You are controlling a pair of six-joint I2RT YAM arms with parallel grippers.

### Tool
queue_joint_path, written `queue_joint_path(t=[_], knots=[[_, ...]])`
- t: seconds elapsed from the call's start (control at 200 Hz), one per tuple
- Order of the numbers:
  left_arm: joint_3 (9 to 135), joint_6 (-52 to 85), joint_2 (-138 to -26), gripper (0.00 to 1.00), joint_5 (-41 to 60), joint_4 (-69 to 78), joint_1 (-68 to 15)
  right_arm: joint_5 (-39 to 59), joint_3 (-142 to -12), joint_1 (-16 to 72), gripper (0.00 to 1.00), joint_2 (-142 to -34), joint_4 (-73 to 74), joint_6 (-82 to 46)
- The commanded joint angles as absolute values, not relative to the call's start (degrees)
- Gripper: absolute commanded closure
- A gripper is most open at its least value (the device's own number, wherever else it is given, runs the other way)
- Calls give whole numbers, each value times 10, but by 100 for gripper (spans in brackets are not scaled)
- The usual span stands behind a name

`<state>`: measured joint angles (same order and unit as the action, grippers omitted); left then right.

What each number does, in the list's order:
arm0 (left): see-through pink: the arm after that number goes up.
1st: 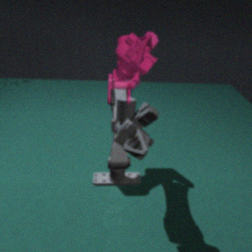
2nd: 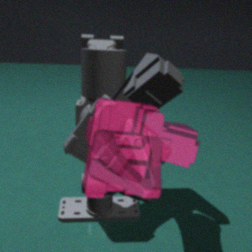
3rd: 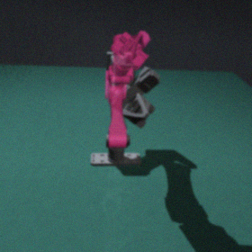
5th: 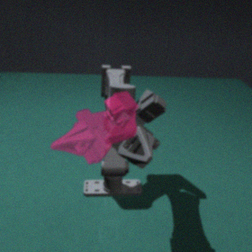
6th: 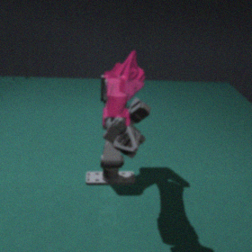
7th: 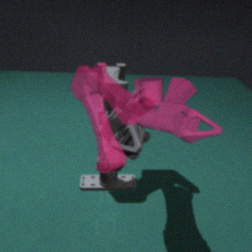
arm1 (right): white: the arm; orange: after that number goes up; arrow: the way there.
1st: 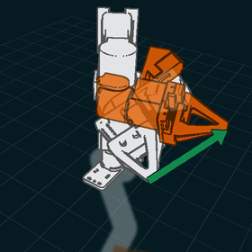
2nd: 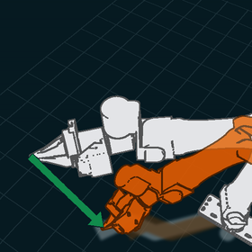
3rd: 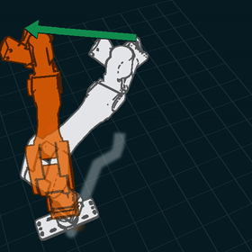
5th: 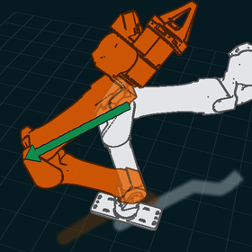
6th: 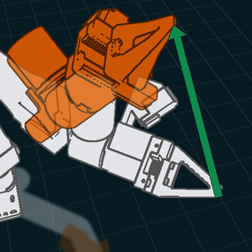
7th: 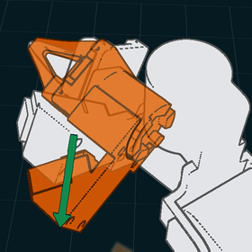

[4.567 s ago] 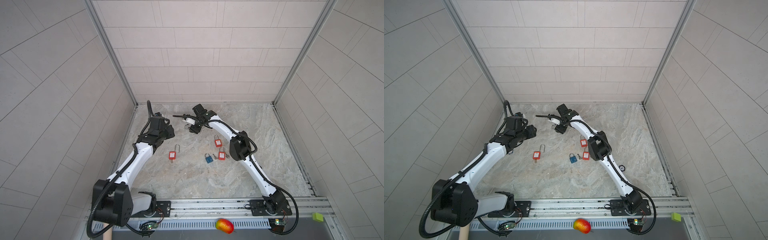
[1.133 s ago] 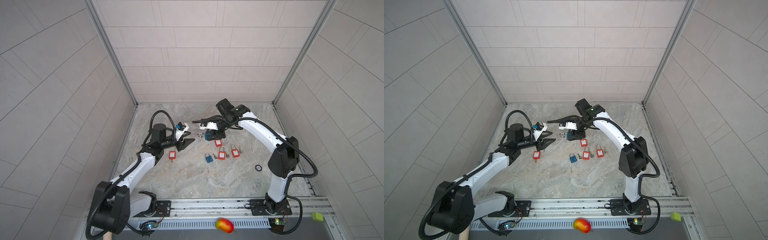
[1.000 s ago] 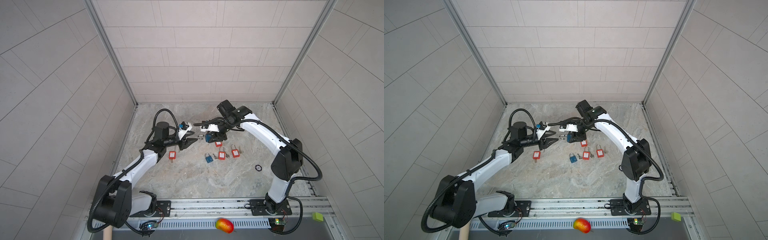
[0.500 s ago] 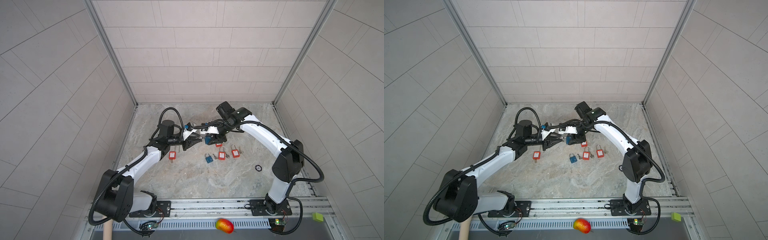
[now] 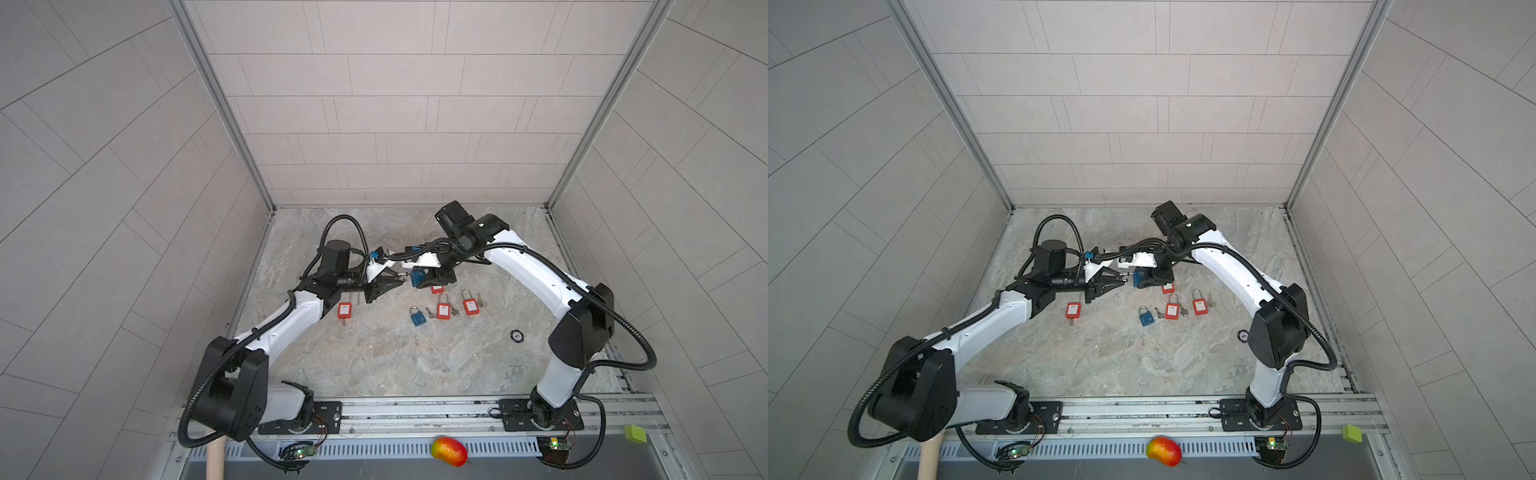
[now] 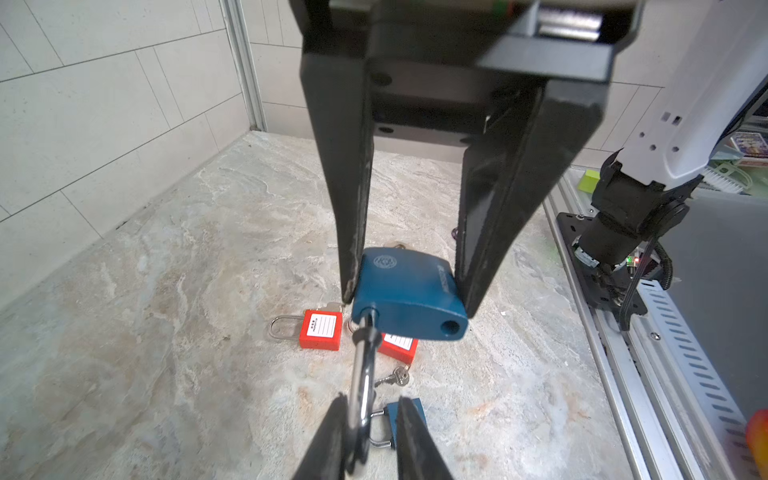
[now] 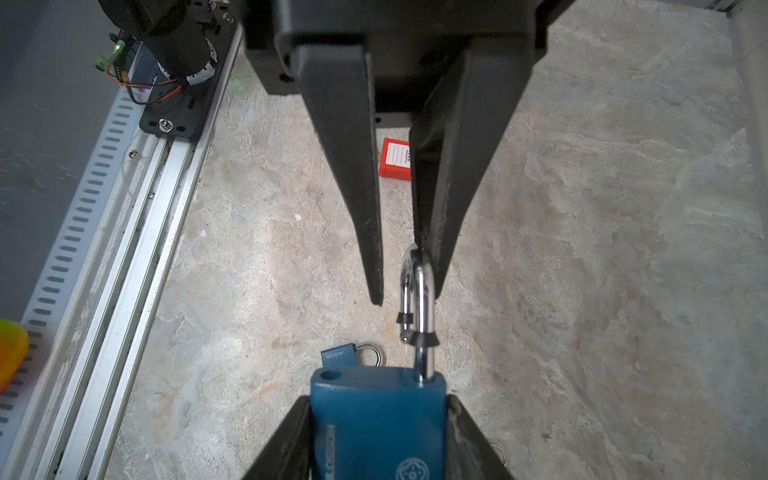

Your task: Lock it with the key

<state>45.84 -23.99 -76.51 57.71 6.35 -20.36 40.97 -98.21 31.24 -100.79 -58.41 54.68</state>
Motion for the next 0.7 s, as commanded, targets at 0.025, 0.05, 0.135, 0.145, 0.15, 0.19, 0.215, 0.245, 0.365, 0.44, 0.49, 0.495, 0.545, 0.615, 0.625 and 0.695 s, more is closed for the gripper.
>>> queue_joint_path(t=[0.025,0.05,0.135,0.145,0.15,0.19,0.215,0.245,0.365,0.44,0.49,0.495,0.545,0.615,0.625,0.695], knots=[[475,-243,-771,83,599,70,-212,416,-985,318,77,-983,-600,569],[475,-243,-771,85,601,70,-212,415,-986,318,77,-983,-602,571],[475,-239,-773,91,603,69,-214,412,-986,318,77,-980,-604,573],[474,-238,-773,92,603,69,-214,412,-986,317,77,-979,-604,574],[474,-238,-773,92,604,69,-214,412,-986,317,77,-979,-604,574],[473,-237,-773,94,605,69,-215,412,-986,318,77,-977,-603,575],[473,-236,-774,95,605,69,-216,411,-986,318,77,-976,-602,575],[473,-235,-775,97,606,69,-216,410,-987,318,77,-975,-601,575],[481,-220,-780,100,618,73,-220,403,-985,320,66,-973,-603,578],[481,-207,-781,100,621,88,-227,393,-980,321,57,-968,-606,578],[479,-198,-780,100,619,105,-233,383,-976,321,51,-963,-609,581],[478,-197,-780,100,619,107,-234,381,-975,321,50,-962,-609,580],[473,-185,-777,100,612,130,-240,369,-968,320,47,-954,-611,580],[467,-168,-774,100,610,163,-246,352,-961,318,44,-940,-616,583],[466,-166,-774,100,610,167,-247,349,-960,318,44,-938,-617,583],[460,-152,-773,100,609,196,-251,343,-954,312,43,-925,-624,583]])
